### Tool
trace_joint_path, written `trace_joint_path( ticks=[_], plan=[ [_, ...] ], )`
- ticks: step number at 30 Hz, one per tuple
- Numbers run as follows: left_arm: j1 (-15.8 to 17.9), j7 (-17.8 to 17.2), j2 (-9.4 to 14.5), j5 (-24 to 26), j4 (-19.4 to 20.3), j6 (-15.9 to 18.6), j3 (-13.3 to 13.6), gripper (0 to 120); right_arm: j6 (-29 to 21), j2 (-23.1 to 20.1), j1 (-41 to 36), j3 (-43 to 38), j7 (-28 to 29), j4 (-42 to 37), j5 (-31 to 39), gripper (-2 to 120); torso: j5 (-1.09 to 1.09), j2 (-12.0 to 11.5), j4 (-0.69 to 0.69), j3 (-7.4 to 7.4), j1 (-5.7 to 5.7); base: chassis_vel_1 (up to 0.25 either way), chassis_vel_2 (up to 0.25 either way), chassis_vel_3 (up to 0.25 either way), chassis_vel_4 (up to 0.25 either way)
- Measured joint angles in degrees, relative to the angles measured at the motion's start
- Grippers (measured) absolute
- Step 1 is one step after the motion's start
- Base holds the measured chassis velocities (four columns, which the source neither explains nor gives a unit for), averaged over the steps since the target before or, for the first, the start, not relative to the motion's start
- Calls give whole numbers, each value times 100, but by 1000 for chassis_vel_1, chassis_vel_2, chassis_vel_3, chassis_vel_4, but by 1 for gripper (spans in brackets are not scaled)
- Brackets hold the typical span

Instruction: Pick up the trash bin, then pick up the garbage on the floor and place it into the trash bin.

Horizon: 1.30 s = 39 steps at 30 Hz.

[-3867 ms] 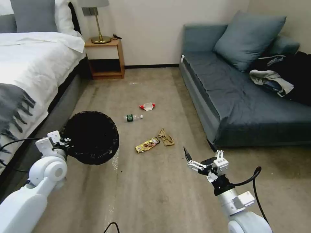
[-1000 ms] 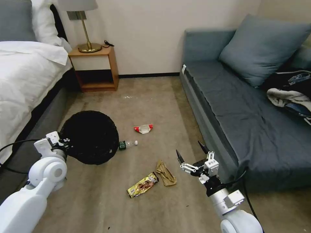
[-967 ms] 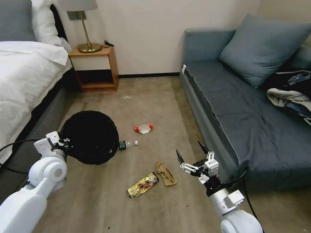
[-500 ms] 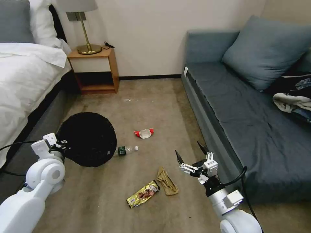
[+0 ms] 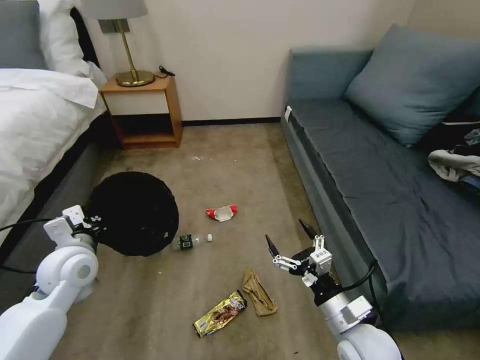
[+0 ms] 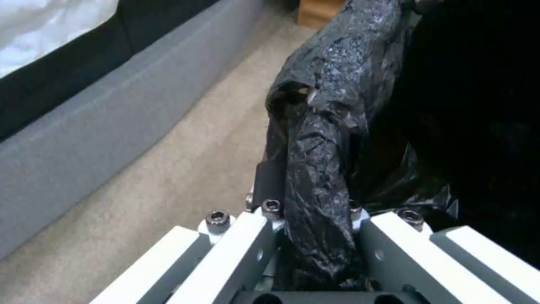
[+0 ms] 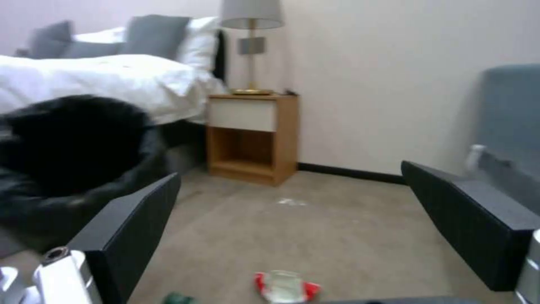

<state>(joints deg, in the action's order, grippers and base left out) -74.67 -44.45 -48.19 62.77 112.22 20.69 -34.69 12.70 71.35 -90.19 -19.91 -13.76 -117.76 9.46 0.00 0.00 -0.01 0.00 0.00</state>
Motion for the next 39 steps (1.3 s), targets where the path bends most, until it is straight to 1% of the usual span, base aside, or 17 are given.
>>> trace_joint_path(
  ticks=[2,3,6,10,13,14,16,20,23,24,28,30,31,33,35,37,39],
  plan=[
    [-14,14,-13,7,50,-33,-7,3,-69,-264,254,182,-409,141,231,100,1,0,1,0,0,0,0,0,0],
    [-14,14,-13,7,50,-33,-7,3,-69,-264,254,182,-409,141,231,100,1,0,1,0,0,0,0,0,0],
    [-51,19,-48,-8,130,-38,-8,3,-104,-666,641,574,-770,451,417,100,1,0,1,0,0,0,0,0,0],
    [-104,20,-84,-75,174,-41,-9,3,-166,-1100,1031,1123,-896,841,426,100,1,0,1,0,0,0,0,0,0],
    [-128,24,-144,-143,174,-48,11,3,-230,-1505,1418,1716,-889,1256,365,100,1,0,2,0,0,0,0,0,0],
    [-128,24,-144,-143,174,-48,11,3,-230,-1505,1418,1716,-889,1256,365,100,1,0,2,0,0,0,0,0,0],
    [-129,26,-219,-213,174,-51,74,3,-449,-1761,1722,2134,-674,1568,170,100,2,0,2,1,0,0,0,0,0],
    [-128,27,-272,-269,174,-53,130,3,-751,-1906,1934,2407,-423,1735,204,100,1,0,-1,0,0,0,0,0,0],
    [-130,28,-351,-342,176,-57,216,3,-1574,-2130,2366,2843,-32,1919,682,100,-1,0,0,0,0,0,0,0,0],
    [-130,28,-351,-342,176,-57,216,3,-1574,-2130,2366,2843,-32,1919,682,100,-1,0,0,0,0,0,0,0,0],
    [-129,28,-371,-372,175,-60,245,3,-2020,-2208,2547,2990,147,1920,951,100,0,0,0,1,0,0,0,0,0],
    [-129,28,-403,-421,153,-75,279,3,-2834,-2323,2857,3227,422,1838,1476,100,1,0,0,1,0,0,0,0,0],
    [-129,28,-403,-421,153,-75,279,3,-2834,-2323,2857,3227,422,1838,1476,100,1,0,0,1,0,0,0,0,0],
    [-128,29,-416,-450,115,-83,289,3,-3652,-2375,3249,3479,598,1818,2003,100,0,0,1,1,0,0,0,0,0],
    [-122,29,-412,-452,103,-91,281,3,-4040,-2275,3547,3695,742,1938,2279,100,0,0,1,1,0,0,0,0,0],
    [-119,29,-409,-451,97,-92,271,3,-4149,-2234,3605,3743,765,1963,2339,100,1,0,1,1,0,0,0,0,0],
    [-87,28,-377,-433,27,-112,206,3,-4476,-2027,3796,3943,808,2091,2372,100,0,0,0,1,0,0,0,0,0]
  ],
)
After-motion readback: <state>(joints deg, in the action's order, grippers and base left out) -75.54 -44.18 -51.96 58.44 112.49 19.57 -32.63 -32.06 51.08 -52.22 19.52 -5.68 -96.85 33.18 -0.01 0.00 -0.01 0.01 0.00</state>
